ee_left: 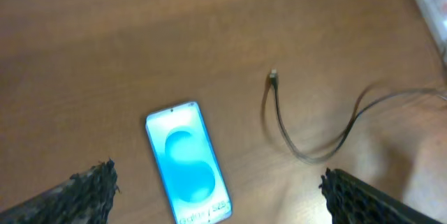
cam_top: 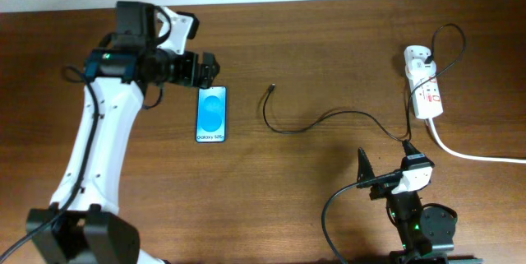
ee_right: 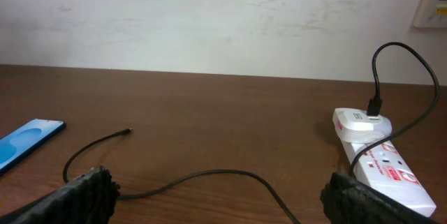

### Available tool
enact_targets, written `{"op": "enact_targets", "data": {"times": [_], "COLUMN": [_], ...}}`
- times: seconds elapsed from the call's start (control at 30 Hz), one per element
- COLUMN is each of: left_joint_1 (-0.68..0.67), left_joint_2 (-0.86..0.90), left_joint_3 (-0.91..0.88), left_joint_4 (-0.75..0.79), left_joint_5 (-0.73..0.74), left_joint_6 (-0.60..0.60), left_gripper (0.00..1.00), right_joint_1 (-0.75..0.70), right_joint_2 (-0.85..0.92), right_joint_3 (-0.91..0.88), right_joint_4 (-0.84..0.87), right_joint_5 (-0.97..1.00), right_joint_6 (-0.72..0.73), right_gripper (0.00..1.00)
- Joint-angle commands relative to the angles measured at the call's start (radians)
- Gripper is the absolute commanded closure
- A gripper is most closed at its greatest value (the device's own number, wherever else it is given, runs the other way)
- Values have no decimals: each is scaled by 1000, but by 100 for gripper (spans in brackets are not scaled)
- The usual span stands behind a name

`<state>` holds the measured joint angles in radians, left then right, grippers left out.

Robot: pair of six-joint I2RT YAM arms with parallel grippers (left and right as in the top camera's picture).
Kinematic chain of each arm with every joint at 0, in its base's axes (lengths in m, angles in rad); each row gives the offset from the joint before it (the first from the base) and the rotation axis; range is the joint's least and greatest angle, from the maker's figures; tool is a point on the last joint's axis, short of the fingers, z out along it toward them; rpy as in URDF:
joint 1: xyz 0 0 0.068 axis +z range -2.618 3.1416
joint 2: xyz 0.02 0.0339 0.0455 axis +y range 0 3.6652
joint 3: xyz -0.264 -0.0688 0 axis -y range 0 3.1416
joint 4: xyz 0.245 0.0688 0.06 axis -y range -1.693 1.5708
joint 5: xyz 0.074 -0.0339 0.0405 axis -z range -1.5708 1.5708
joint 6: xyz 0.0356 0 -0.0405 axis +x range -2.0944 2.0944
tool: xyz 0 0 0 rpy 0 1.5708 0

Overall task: Plug charger to phone and switch on socket
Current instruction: 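Move the left gripper over the blue phone and lower onto it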

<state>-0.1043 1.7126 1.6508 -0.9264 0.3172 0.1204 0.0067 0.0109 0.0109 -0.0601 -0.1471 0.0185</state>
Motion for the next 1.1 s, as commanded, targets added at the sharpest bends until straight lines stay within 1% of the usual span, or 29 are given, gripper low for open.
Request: {"op": "enact_targets", "data": {"times": [0.0, 0.03, 0.13, 0.2, 0.27, 0.33, 0.4, 0.5, 0.63, 0.8, 0.83, 0.93, 1.07], "left_joint_1": [-47, -47, -49, -51, -51, -51, -51, -57, -86, -120, -120, -120, -120], "left_joint_2": [76, 104, 195, 224, 271, 319, 362, 412, 491, 578, 584, 607, 628], "left_joint_3": [182, 237, 367, 370, 367, 342, 305, 261, 259, 259, 259, 259, 243], "left_joint_4": [-88, -133, -285, -325, -351, -359, -352, -316, -286, -256, -256, -261, -263], "left_joint_5": [-159, -163, -273, -296, -296, -292, -253, -233, -235, -266, -266, -307, -340], "left_joint_6": [-95, -107, -182, -189, -234, -268, -270, -289, -288, -288, -288, -293, -336], "left_gripper": [1, 1, 1, 1, 1, 2, 3, 2, 2, 2, 0, 1, 1], "right_joint_1": [6, 6, 6, 6, 6, 6, 6, 6, 6, 6, 6, 6, 6], "right_joint_2": [-7, -7, -7, -7, -7, -7, -7, -7, -7, -7, -7, -7, -7], "right_joint_3": [-5, -5, -5, -5, -5, -5, -5, -5, -5, -5, -5, -5, -5], "right_joint_4": [-4, -4, -5, -5, -5, -4, -5, -4, -4, -4, -5, -4, -4], "right_joint_5": [-6, -6, -6, -6, -6, -6, -6, -6, -6, -6, -6, -6, -6], "right_joint_6": [0, 0, 0, 0, 0, 0, 0, 0, 0, 0, 0, 0, 0], "right_gripper": [2, 2, 2, 2, 2, 2, 2, 2, 2, 2, 2, 2, 2]}}
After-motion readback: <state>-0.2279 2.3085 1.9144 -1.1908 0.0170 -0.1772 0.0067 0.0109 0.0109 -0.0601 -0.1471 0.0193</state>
